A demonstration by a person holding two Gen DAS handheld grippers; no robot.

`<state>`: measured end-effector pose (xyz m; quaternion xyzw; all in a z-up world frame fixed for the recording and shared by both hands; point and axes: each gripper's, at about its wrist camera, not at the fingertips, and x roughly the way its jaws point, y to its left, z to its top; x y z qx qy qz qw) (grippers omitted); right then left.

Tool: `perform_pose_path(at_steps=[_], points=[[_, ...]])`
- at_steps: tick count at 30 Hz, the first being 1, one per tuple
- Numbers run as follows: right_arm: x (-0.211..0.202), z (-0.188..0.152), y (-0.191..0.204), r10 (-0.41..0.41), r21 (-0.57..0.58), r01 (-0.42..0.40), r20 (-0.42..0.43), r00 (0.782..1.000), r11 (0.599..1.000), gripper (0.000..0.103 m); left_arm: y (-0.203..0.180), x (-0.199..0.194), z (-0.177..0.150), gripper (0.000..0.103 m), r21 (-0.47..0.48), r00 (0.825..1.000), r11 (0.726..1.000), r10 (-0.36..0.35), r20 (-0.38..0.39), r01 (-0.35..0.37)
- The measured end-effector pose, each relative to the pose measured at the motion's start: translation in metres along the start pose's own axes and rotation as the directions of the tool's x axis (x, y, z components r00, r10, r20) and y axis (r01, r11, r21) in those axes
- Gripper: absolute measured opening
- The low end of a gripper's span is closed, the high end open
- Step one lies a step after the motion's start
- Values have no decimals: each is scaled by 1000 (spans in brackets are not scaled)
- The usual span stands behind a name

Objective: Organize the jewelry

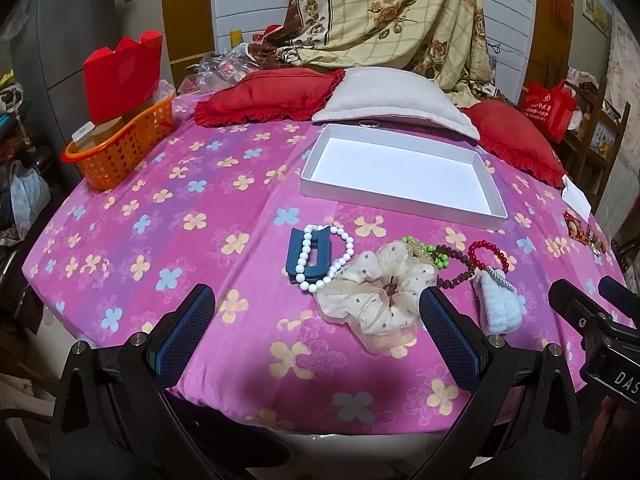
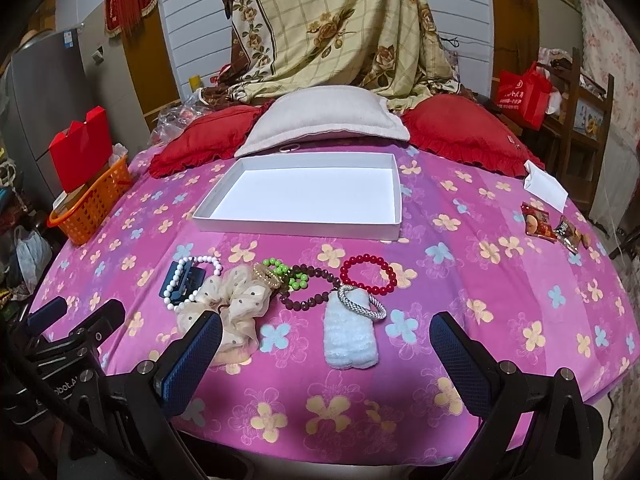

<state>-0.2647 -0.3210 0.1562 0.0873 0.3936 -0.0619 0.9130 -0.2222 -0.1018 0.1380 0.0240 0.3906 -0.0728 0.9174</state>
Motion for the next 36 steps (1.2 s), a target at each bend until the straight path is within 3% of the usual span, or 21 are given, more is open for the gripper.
perform_pose_path(at_steps=[36], points=[[11,-6,3,4,-11,-5,-45,999,1000,103,1,8,-6,102,-5,1000,1000,-1,-26,1]])
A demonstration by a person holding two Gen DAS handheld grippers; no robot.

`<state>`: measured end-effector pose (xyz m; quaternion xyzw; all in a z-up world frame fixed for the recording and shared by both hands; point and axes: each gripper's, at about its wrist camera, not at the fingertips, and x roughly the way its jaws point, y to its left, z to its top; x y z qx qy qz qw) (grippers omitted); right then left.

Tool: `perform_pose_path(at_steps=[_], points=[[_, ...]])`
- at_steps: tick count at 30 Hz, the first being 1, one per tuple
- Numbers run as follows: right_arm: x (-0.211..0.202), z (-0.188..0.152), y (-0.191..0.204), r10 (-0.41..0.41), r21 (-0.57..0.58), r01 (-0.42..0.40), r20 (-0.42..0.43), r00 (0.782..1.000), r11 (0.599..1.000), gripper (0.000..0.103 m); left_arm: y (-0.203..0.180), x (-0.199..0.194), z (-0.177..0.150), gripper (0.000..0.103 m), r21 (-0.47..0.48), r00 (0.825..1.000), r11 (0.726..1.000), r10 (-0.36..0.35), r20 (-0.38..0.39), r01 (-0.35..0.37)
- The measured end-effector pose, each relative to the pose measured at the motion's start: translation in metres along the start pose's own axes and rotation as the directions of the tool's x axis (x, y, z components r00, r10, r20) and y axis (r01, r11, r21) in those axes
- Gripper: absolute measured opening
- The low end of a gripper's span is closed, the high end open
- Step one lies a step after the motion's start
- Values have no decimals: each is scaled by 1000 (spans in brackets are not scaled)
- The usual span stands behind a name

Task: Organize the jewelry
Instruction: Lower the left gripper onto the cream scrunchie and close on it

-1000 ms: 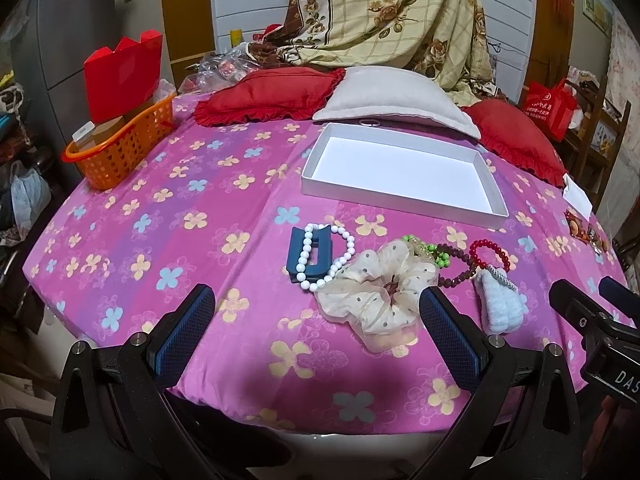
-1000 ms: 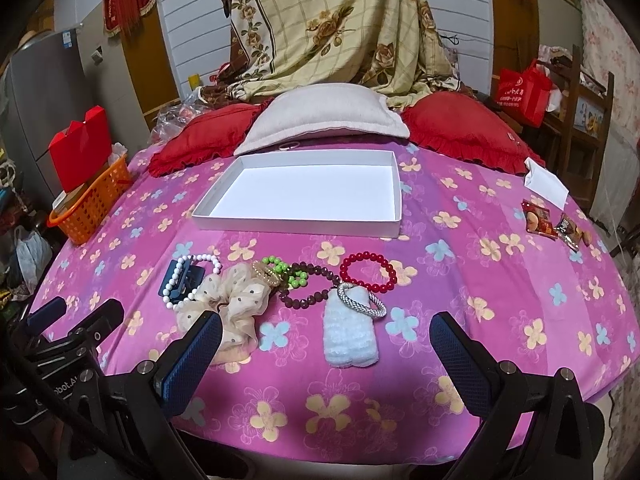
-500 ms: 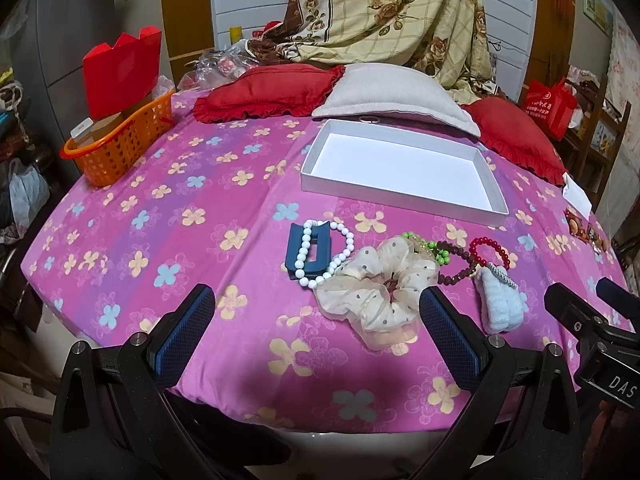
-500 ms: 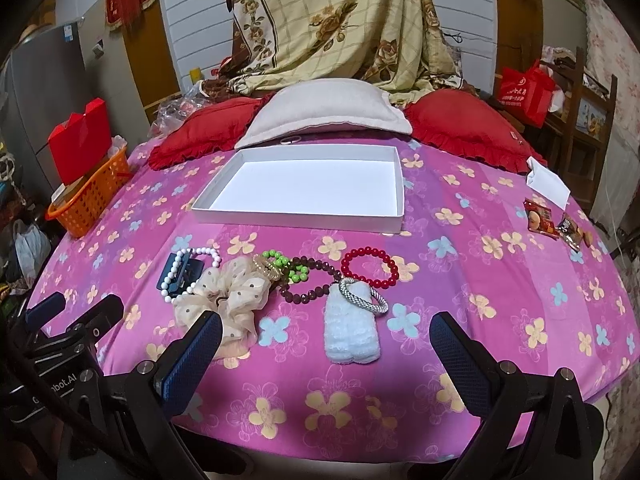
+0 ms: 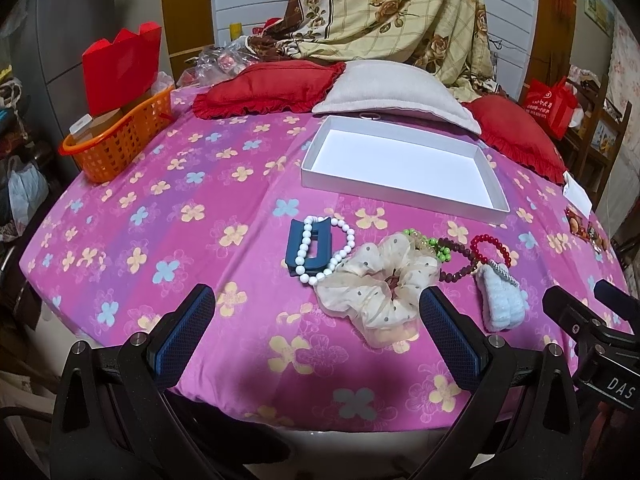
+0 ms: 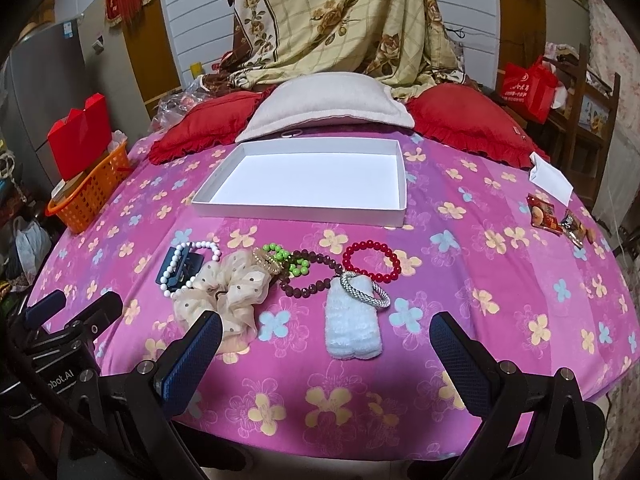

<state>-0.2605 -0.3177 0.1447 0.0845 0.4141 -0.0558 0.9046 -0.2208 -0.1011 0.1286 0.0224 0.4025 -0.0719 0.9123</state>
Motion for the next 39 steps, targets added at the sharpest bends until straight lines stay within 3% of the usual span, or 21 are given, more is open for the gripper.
perform_pose_path(at_steps=[7,18,27,31,34,36,39], points=[[6,0,-2,14,-1,-14,-18,1000,1000,103,3,9,-1,102,-16,999,999,-31,-32,31],[27,10,-17,43,-63,-45,-32,999,997,103,-2,32,-3,102,57,985,988,-137,-103,143],[63,23,-12,125,-158,-133,-57,991,978,77,-15,71,-3,102,62,963,970,-221,-156,233],[76,28,-14,171,-146,-179,-65,983,973,75,-24,85,3,101,78,960,964,-239,-149,252],[85,32,-11,188,-161,-199,-81,979,967,66,-32,100,5,93,82,953,962,-243,-179,261],[89,34,-8,195,-176,-208,-88,977,962,65,-36,108,4,84,92,949,960,-244,-201,266],[94,36,-6,203,-181,-216,-90,975,959,65,-37,116,1,81,98,945,959,-241,-220,267]])
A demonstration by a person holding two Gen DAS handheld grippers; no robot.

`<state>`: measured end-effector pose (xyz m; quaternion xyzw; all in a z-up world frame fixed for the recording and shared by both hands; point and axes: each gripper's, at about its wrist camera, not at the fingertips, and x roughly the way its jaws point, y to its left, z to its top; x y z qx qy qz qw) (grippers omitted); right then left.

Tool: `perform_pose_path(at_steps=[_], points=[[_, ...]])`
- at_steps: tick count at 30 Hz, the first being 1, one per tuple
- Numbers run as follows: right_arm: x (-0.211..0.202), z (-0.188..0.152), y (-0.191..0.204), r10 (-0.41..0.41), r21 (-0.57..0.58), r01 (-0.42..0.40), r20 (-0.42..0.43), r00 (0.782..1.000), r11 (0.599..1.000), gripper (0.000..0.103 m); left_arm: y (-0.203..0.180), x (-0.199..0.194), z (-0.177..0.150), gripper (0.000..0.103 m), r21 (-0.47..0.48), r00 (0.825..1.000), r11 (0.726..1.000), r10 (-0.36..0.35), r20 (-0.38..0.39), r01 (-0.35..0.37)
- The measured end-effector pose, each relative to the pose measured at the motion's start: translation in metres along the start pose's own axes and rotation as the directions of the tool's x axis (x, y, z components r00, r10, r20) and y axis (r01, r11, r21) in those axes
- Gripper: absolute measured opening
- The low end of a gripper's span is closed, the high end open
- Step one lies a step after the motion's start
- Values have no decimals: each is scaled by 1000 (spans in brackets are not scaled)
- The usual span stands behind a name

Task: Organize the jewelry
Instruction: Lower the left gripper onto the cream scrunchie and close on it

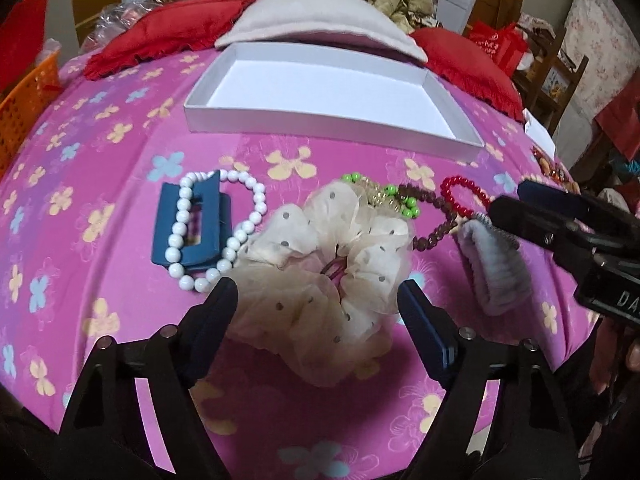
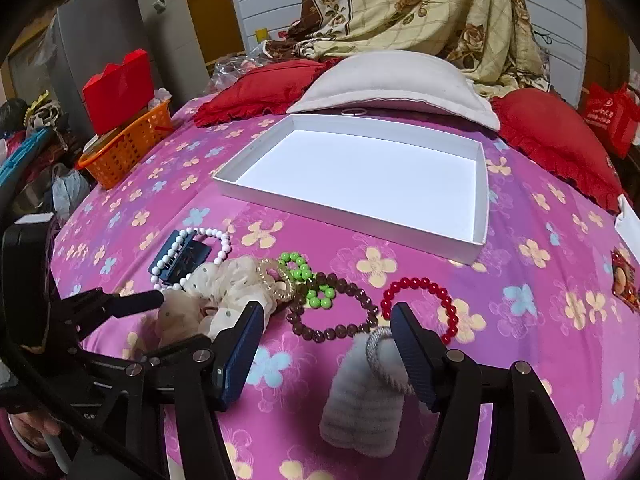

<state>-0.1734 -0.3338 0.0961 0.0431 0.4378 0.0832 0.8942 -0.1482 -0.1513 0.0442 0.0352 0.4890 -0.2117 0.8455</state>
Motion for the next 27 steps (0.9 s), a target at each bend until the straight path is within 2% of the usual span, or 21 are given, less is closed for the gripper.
perform_pose_path(at_steps=[1,6,8,11,17,21,24,26,27], points=[[2,1,-1,4,3,-4,-2,1000,1000,65,1,1,0,79,-1,1000,1000,-4,-2,4],[11,-1,-5,18,31,-17,-22,1000,999,65,3,7,-3,25,5,999,1000,-21,-32,21],[13,-2,-7,24,38,-23,-30,999,999,65,8,7,-4,13,-6,999,1000,-13,-37,12],[14,-2,-6,34,39,-32,-33,999,999,65,22,-3,-6,10,-48,999,998,-40,-32,38],[19,0,-2,53,40,-51,-38,998,998,65,29,-27,-7,8,-54,1000,998,-31,1,31],[23,-2,10,71,-6,-72,-55,996,997,65,38,-41,-13,8,-60,1000,998,-24,10,25],[31,-3,23,74,-62,-78,-75,994,995,65,47,-52,-20,8,-58,1000,998,-1,6,1],[37,-3,31,70,-89,-77,-79,994,993,64,54,-54,-25,8,-55,999,998,43,-2,-43],[41,-3,35,76,-99,-84,-82,994,992,59,57,-54,-27,8,-58,998,997,58,-6,-59]])
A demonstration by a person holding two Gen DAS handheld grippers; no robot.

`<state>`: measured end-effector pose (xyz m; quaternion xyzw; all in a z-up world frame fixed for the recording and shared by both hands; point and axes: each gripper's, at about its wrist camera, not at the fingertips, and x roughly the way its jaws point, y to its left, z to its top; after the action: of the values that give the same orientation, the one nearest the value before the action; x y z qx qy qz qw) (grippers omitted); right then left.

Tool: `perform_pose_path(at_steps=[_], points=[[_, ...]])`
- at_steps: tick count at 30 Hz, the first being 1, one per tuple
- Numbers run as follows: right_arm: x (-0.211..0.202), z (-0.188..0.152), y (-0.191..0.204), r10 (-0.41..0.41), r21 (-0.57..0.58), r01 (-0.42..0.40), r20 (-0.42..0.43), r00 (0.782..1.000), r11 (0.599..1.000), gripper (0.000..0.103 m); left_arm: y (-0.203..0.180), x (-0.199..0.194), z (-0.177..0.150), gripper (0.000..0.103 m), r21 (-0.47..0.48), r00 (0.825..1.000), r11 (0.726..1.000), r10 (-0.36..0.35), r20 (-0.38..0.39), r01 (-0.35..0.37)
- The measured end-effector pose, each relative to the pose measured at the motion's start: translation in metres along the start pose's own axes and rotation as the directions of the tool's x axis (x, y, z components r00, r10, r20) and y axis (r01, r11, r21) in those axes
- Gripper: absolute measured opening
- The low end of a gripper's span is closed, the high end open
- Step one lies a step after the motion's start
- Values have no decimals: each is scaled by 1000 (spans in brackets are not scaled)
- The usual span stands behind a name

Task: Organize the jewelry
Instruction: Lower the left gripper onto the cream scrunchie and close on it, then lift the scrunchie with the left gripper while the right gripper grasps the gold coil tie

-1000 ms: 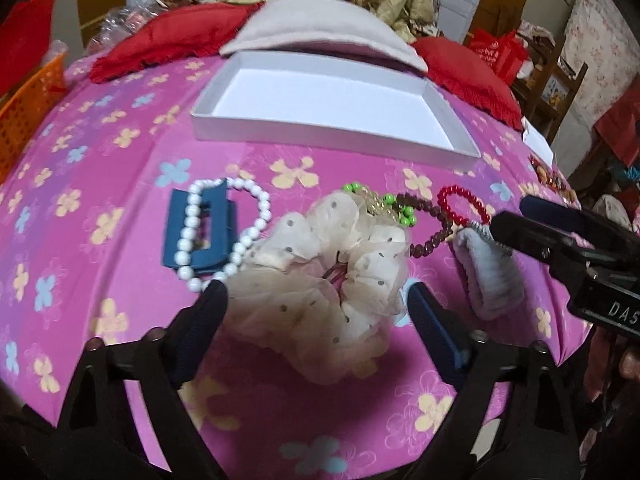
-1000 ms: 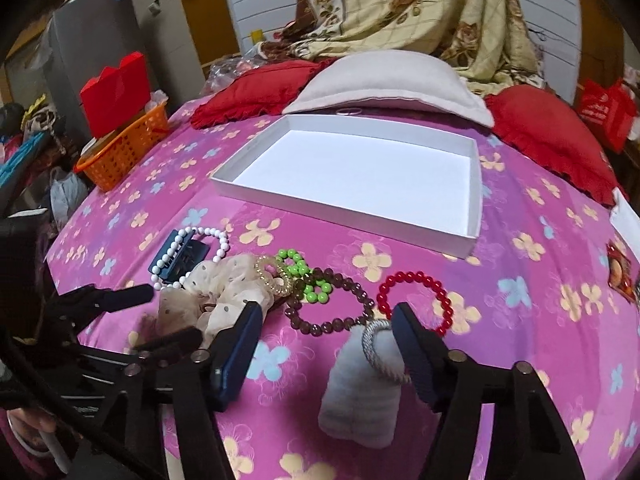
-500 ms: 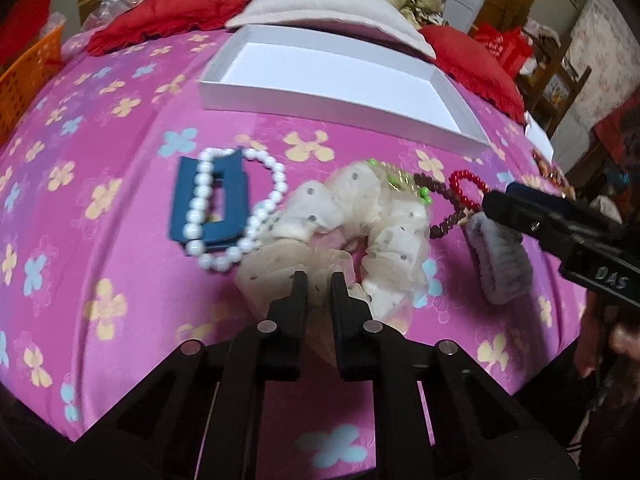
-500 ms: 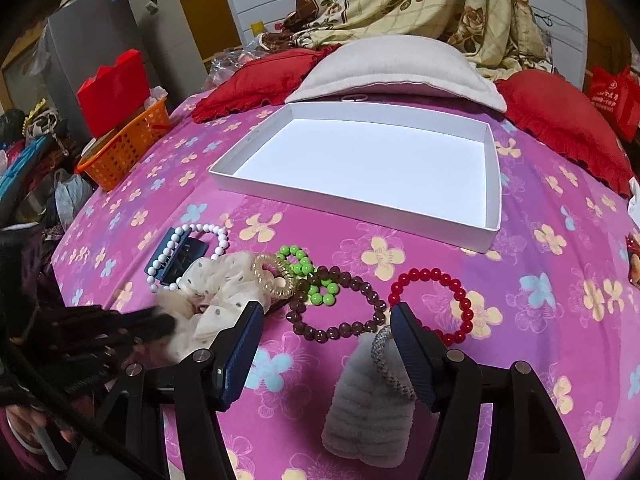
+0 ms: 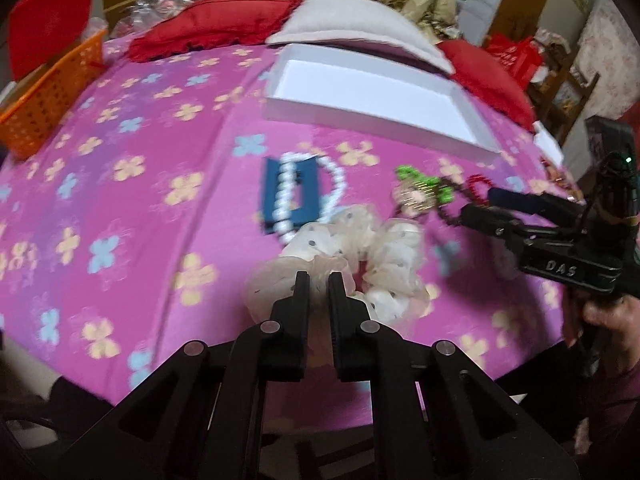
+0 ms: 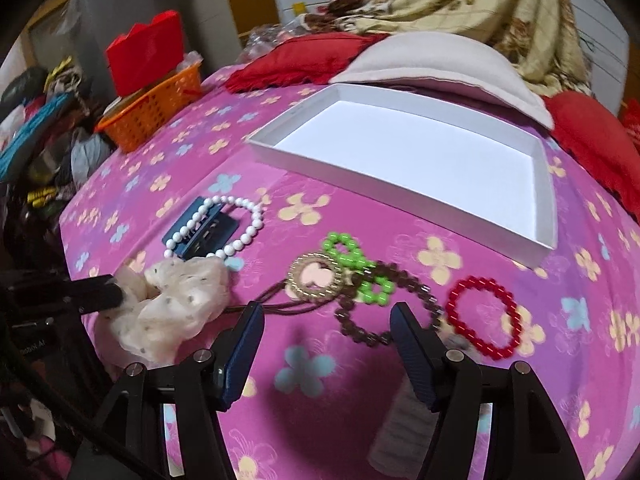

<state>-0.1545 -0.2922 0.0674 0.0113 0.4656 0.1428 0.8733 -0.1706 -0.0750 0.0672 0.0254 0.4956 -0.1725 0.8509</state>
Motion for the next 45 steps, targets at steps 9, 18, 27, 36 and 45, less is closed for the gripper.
perform_pose_path(at_steps=[9,18,27,36,45], points=[[39,12,15,20,-78,-25,-64,998,997,42,28,11,-5,54,-115,999,993,38,1,-38],[44,13,15,-23,-140,17,-46,999,990,8,24,42,-5,71,-98,995,992,77,-69,-84],[0,18,-6,36,-34,-35,50,998,999,7,23,33,-5,19,-94,998,995,21,-62,-27],[-41,34,-21,42,-7,-41,138,990,999,7,26,-20,17,18,-96,999,995,10,42,-6],[-35,52,-40,43,-20,-41,123,991,999,7,33,-43,45,18,-123,990,991,66,126,-51]])
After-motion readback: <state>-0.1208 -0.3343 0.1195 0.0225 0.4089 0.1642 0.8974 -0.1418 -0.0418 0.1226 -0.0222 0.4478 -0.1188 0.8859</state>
